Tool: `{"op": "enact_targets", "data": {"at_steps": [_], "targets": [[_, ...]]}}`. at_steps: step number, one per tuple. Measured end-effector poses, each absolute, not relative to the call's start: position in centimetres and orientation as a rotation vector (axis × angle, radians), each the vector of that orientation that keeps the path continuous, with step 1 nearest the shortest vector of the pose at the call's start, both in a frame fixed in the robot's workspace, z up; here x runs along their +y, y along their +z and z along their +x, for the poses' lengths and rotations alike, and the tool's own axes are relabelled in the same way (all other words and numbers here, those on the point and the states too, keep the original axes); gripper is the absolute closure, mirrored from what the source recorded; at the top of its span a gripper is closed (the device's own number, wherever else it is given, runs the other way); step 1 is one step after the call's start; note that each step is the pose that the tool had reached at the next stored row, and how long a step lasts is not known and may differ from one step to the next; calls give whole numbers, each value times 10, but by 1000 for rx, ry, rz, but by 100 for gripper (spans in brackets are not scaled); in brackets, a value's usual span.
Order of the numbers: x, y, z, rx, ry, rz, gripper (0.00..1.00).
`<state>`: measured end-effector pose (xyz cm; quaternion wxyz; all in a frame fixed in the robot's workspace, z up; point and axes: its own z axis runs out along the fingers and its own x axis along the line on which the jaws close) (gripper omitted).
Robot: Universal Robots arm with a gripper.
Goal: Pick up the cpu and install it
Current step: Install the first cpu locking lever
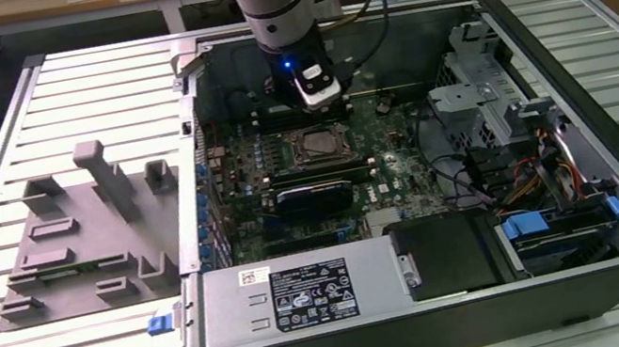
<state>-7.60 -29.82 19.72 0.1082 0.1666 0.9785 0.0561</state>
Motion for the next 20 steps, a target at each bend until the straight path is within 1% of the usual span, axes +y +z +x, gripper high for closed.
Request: {"op": "enact_targets", "data": {"at_steps": [20], "targets": [[-298, 193, -83, 2845, 160, 481, 89]]}}
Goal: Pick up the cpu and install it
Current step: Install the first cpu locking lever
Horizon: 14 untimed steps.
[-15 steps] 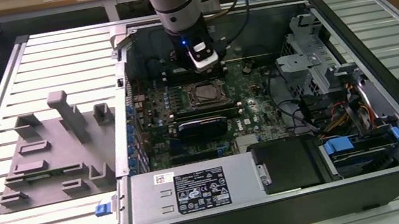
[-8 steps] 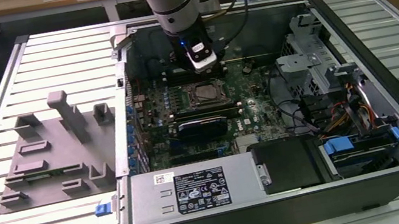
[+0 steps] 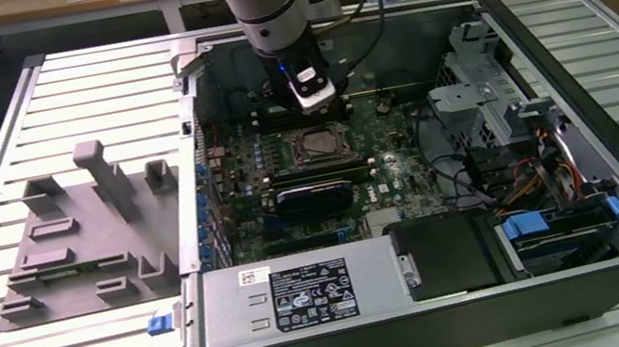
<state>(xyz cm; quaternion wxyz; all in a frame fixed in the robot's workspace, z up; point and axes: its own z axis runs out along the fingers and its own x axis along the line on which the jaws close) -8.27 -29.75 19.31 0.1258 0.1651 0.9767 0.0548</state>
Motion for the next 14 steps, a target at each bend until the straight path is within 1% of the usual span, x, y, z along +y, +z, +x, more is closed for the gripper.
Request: {"op": "enact_targets", "data": {"at_steps": [14], "targets": [[-298, 191, -83, 2842, 149, 479, 89]]}}
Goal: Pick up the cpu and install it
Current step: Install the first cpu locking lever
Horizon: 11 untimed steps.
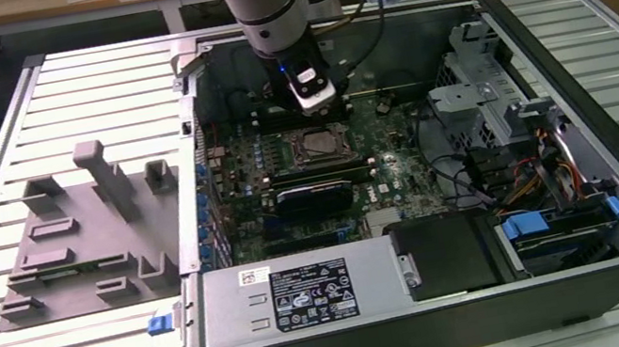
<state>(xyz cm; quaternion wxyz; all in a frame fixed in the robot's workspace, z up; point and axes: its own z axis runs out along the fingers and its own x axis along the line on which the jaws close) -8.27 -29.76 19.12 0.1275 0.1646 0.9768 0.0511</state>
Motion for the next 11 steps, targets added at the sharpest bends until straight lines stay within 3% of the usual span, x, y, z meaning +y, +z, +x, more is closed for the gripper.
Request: {"op": "enact_targets", "data": {"at_steps": [11], "targets": [[-298, 190, -82, 2842, 148, 479, 89]]}}
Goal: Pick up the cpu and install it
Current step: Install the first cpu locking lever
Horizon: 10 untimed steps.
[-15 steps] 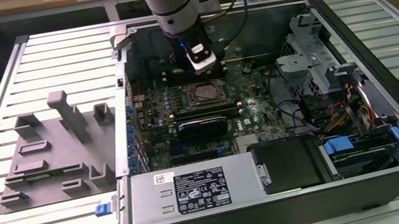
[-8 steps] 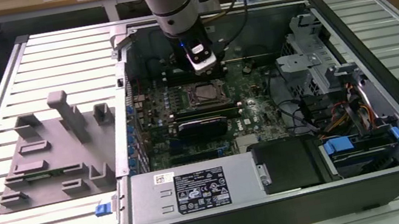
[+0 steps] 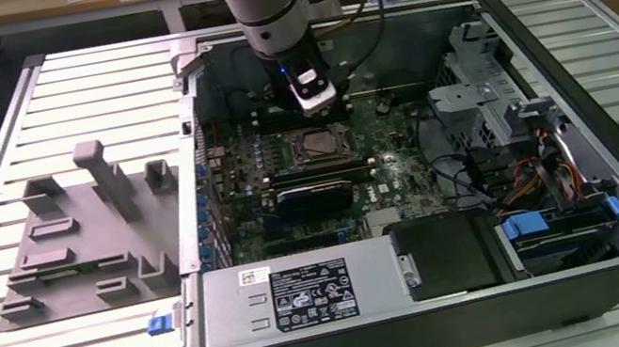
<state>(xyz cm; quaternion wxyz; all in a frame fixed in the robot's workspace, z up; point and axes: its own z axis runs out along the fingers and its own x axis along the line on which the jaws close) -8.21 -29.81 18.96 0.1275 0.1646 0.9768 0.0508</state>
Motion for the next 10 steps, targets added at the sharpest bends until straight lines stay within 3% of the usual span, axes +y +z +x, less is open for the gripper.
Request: {"op": "enact_targets", "data": {"at_steps": [10], "targets": [[-299, 189, -80, 2842, 156, 480, 89]]}}
